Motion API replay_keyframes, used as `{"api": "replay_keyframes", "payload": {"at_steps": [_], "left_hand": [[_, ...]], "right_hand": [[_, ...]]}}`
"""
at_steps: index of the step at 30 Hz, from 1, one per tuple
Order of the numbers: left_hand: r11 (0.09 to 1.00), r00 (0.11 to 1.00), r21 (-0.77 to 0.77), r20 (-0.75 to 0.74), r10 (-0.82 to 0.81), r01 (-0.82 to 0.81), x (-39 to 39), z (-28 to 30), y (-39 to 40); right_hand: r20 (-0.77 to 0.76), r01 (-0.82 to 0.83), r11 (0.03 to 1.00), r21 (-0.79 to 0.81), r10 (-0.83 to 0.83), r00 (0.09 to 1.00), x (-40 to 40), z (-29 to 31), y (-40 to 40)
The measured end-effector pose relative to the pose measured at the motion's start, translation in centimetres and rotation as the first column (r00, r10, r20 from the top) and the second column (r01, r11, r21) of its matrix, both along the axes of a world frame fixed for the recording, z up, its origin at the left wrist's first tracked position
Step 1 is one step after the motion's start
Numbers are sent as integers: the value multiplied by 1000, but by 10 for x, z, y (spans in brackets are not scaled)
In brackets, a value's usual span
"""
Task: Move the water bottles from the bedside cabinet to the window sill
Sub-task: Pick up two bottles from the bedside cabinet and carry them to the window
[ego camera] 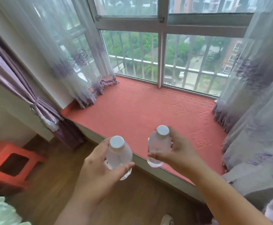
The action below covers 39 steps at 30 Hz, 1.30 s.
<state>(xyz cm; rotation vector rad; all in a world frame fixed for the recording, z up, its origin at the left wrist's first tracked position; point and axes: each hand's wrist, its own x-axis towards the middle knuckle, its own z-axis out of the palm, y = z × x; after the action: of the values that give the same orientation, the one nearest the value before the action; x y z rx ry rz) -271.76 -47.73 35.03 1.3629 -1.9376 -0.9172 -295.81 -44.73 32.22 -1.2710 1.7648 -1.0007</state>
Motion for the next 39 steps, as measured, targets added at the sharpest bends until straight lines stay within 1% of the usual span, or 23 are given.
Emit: {"api": "replay_keyframes", "payload": {"at_steps": [6,10,13,17,22,25,27,32,39], "left_hand": [[992,996,85,-16,-89,90,-58,-12,-76],[968,968,75,53,-245,241,-109,-27,-135],[924,924,104,69,-375,367,-149,-35,-179],[829,833,171,70,-549,532,-198,-46,-242],[743,727,156,156,-669,650,-253,-66,-297],[694,647,141,268,-714,706,-279,-74,-314],[681,628,163,282,-725,714,-291,-79,-320],[689,620,194,317,-718,699,-326,-92,-325],[705,619,231,350,-703,670,-381,-113,-327]], "right_hand": [[-55,180,984,-21,-181,982,-56,2,-45],[-87,347,938,1,-345,934,-99,-7,-69],[-123,440,897,46,-432,894,-127,-12,-80],[-157,559,822,108,-541,826,-159,-22,-96],[-168,670,728,146,-649,742,-186,-37,-118],[-150,710,687,154,-694,704,-198,-50,-121],[-141,725,670,163,-711,689,-204,-57,-124],[-133,685,705,183,-673,728,-240,-73,-136],[-86,659,726,195,-657,749,-297,-99,-153]]}}
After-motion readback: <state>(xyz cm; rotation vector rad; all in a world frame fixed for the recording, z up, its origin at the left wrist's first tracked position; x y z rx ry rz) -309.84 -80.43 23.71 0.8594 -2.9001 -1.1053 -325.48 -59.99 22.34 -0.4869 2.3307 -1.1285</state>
